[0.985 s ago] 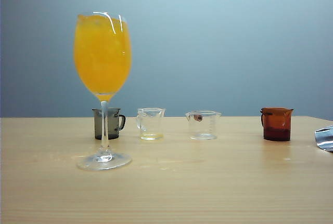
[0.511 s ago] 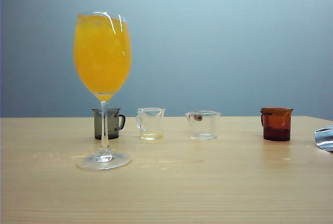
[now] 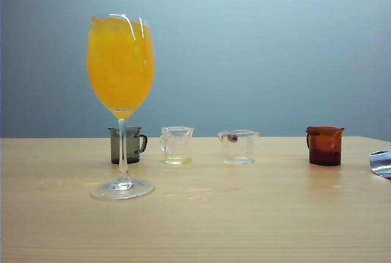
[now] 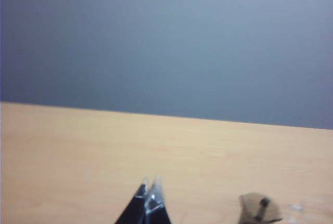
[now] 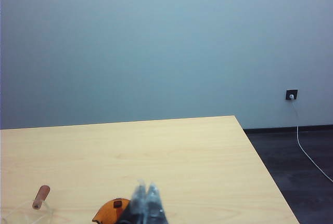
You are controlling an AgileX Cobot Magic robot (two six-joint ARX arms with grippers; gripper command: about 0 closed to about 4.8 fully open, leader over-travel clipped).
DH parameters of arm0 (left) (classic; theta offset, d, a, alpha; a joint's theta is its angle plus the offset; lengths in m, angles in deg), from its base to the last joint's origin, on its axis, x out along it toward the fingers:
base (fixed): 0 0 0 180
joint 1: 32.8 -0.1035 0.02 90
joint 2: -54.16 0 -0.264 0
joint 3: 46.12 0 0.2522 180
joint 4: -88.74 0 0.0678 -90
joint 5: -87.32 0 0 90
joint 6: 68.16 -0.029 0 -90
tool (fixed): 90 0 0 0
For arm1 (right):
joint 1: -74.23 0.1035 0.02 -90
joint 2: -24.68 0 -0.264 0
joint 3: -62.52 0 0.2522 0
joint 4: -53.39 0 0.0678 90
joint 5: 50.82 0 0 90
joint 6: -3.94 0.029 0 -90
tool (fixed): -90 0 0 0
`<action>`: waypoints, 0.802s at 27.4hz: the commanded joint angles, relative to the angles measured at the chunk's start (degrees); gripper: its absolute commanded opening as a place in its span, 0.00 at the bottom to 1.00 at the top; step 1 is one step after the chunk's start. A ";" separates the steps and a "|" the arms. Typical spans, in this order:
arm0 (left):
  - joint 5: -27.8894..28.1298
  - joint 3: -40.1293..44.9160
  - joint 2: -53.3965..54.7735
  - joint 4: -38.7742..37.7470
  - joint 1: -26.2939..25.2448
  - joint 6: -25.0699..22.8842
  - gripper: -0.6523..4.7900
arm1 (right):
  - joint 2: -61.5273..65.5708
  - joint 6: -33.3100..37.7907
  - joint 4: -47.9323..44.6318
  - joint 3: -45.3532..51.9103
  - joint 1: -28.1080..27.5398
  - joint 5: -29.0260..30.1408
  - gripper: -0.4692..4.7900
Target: Pick up the fourth measuring cup from the left, pour the grenadine inside into the goblet, and finally put the measuring cup back in its original place.
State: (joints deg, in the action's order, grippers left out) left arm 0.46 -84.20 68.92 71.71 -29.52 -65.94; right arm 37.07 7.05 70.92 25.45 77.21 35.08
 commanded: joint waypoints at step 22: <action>-23.61 -28.81 19.52 -27.47 9.64 -2.03 0.11 | 33.35 -0.15 -9.70 -11.15 0.35 5.64 0.08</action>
State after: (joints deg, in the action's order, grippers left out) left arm -23.10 -112.20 88.55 46.01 -21.25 -66.77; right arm 69.81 7.03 62.24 14.45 77.54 40.70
